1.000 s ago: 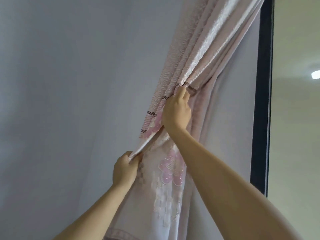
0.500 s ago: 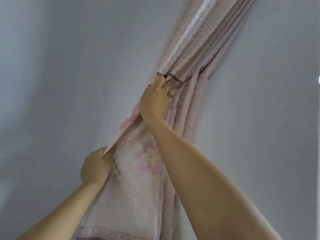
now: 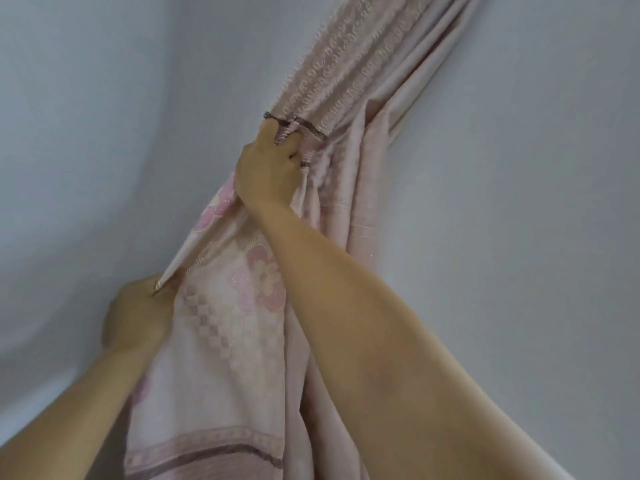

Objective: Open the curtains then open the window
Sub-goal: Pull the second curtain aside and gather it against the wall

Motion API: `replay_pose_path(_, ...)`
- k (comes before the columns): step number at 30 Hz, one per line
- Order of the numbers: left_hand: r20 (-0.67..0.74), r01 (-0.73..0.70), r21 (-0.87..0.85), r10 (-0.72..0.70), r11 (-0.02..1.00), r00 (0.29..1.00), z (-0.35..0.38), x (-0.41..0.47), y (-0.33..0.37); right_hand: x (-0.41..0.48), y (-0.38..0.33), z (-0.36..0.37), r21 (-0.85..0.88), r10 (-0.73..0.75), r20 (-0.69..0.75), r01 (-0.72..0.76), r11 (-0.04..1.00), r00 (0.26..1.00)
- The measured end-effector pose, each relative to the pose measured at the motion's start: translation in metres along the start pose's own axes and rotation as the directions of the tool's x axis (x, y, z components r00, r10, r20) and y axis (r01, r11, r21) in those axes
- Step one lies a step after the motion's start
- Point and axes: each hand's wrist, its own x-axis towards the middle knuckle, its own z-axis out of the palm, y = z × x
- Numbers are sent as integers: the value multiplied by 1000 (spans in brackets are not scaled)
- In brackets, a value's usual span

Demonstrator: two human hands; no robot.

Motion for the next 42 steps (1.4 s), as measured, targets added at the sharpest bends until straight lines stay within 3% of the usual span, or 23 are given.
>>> replay_pose_path(10,-42,9,-73,-12,997,999,-28,10,6,24,-41,47,-98,-80,51,84,992,996)
replay_pose_path(16,91,92,-48,-88,995,992,3,-34,8,-1,25,11,-294,-100,98,125,948,990)
replay_pose_path(22,311,138,-226,-63,964,948,38,-113,30,-45,82,-66,-231,17,75,1,973,997)
replay_pose_path(26,522,216,-381,16,899,853,49,-153,45,-66,95,-114,-340,-139,-67,109,934,988)
replay_pose_path(27,564,242,-393,25,887,825,51,-163,49,-71,98,-124,-412,-167,-17,145,900,986)
replay_pose_path(29,633,291,-383,20,877,774,63,-183,50,-79,108,-142,-434,-91,160,153,888,983)
replay_pose_path(32,710,382,-371,-7,846,704,85,-215,61,-88,125,-171,-254,57,134,-22,967,989)
replay_pose_path(36,757,451,-365,-22,814,653,110,-253,80,-101,137,-211,-110,171,124,-158,981,977)
replay_pose_path(39,742,459,-339,-67,821,667,125,-271,87,-109,146,-238,-59,289,122,-284,957,949)
replay_pose_path(42,700,412,-269,-117,871,705,133,-282,93,-121,157,-257,-145,359,110,-342,928,927)
